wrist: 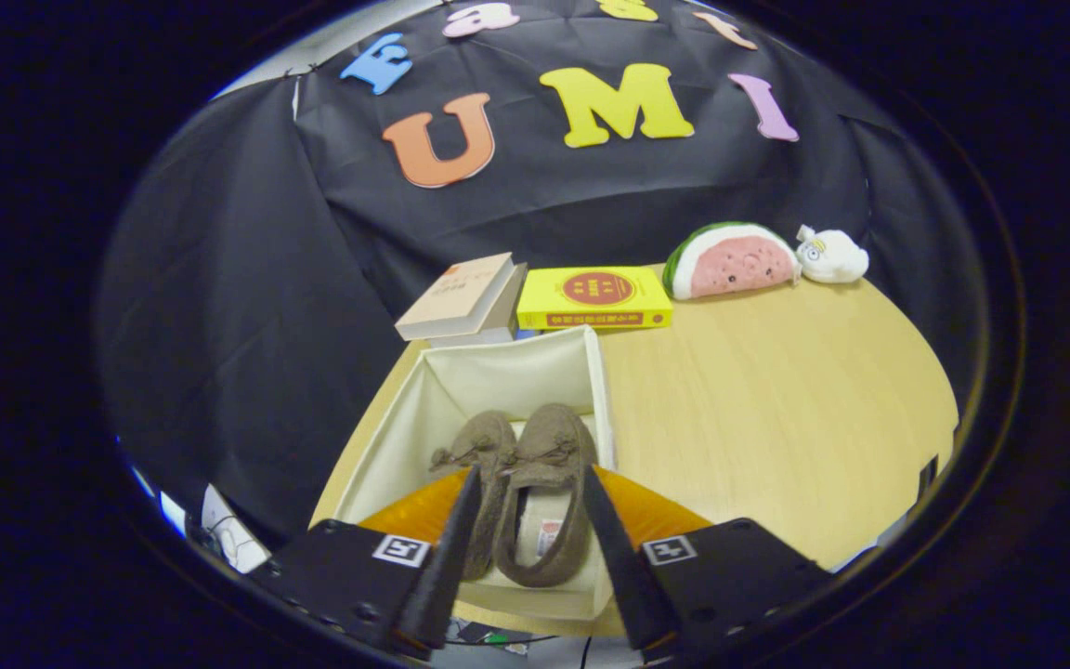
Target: Open the storage box then place both shoes into the box .Put the left shoe in first, then the right shoe, with the right side of both shoes facing outward in a uniform manner.
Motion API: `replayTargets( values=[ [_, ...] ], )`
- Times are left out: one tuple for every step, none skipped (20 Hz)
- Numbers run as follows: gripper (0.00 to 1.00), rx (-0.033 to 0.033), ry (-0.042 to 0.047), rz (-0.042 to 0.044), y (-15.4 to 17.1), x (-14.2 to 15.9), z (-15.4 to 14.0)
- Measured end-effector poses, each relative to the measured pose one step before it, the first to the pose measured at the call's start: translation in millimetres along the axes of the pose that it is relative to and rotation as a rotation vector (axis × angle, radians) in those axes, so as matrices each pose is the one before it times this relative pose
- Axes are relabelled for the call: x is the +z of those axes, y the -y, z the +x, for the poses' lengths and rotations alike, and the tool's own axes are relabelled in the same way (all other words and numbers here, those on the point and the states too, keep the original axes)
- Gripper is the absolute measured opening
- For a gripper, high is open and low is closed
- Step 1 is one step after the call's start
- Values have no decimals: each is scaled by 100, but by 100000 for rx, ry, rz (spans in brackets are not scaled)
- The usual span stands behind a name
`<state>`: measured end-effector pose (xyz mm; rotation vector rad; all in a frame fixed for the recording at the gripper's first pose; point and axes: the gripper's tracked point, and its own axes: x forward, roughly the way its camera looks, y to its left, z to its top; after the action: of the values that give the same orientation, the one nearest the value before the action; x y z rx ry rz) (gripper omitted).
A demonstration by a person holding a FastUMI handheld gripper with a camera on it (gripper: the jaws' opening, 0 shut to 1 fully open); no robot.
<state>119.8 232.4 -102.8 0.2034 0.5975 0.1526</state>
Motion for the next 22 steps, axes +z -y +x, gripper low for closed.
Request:
replayTargets(
  values=[
    [80, -2068, 1524, -1268, 654, -58, -681],
    [92, -369, 1057, -1268, 244, -132, -525],
    [95, 94, 1184, -1121, -84, 65, -425],
    [95, 1, 1970, -1020, 234, 235, -583],
    [96, -691, 2689, -1158, 364, 325, -636],
    [97, -994, 3314, -1122, 537, 514, -708],
    [97, -1386, 3658, -1103, 471, 489, -745],
    [97, -1602, 3694, -1187, 587, 458, -729],
    [97, -1562, 3967, -1005, 592, 526, -843],
    [96, -911, 2880, -838, 448, 430, -616],
    [96, -1087, 2968, -880, 547, 384, -673],
    [96, -1042, 2692, -1031, 635, 404, -560],
    [96, -1573, 3014, -1136, 826, 392, -735],
    [96, -1737, 2284, -948, 795, 314, -552],
    [96, -1813, 2630, -1167, 935, 308, -567],
    [96, -1305, 1870, -718, 668, 301, -372],
    [96, -1535, 1985, -488, 925, 249, -278],
    [96, -1179, 477, 253, 718, 45, -181],
    [96, -1453, 868, 360, 864, 65, -228],
    [96, -1527, 766, 218, 908, 190, -214],
    [96, -843, 971, -120, 880, 117, -238],
    [96, -189, 1707, 92, 395, -20, 0]
  ],
)
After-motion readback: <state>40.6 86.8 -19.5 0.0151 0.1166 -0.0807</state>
